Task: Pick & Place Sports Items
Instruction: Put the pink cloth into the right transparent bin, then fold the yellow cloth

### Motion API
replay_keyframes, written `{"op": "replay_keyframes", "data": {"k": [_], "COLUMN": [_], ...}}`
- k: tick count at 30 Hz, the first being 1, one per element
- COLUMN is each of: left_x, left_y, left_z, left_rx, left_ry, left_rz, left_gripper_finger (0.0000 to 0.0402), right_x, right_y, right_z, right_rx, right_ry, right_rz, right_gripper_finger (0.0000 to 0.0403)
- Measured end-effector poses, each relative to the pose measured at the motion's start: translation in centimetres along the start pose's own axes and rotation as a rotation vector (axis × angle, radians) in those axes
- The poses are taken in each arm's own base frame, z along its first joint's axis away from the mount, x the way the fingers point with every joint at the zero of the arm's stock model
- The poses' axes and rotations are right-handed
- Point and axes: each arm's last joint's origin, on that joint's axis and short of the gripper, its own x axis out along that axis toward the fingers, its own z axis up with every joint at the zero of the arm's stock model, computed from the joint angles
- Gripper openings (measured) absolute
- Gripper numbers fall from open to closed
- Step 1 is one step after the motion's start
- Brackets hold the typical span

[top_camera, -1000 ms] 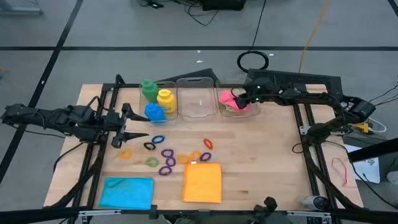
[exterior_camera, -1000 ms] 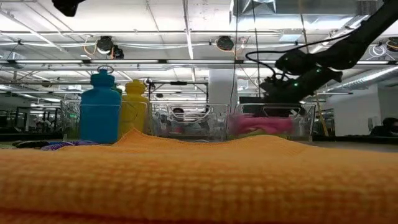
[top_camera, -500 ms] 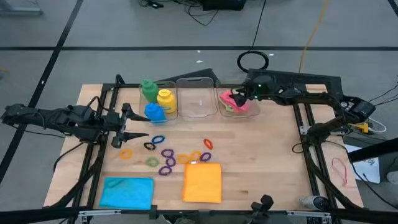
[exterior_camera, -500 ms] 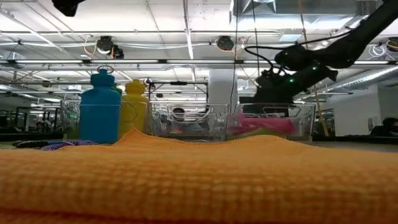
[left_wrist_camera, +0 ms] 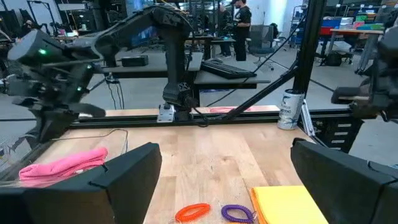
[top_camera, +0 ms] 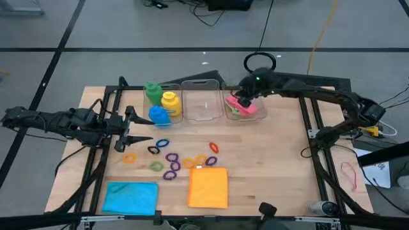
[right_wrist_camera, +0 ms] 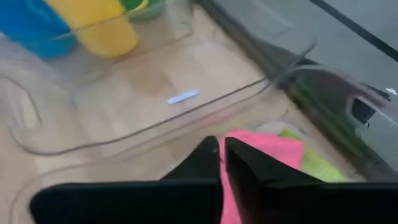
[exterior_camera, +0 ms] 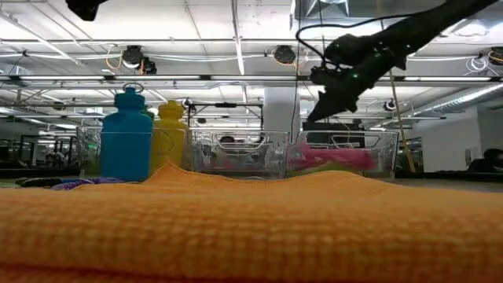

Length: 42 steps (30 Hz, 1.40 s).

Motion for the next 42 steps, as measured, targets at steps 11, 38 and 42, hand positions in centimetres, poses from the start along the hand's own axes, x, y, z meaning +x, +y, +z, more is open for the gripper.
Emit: {"op": "replay_keyframes", "data": {"k": [11,38,42], "left_x": [0.0,0.0,0.0], "left_y": [0.0,0.0,0.0], "left_z": [0.0,0.0,0.0], "left_rx": [0.000,0.000,0.000], "left_ry": [0.001,0.000,0.000], "left_rz": [0.000,0.000,0.000], "left_gripper_finger": [0.0296,0.0296,0.0296], "right_x": [3.7,0.1,-2.3], "right_y": [-0.2,2.1,6.2], "right_z": [-4.7,-2.6,-1.9], "right_rx": [-0.003,-0.069,-0.123], "right_ry": [0.000,-0.175,-0.207], "right_rz": [0.001,0.033,0.141], "right_gripper_finger": [0.0001,0.0000,0.0000]}}
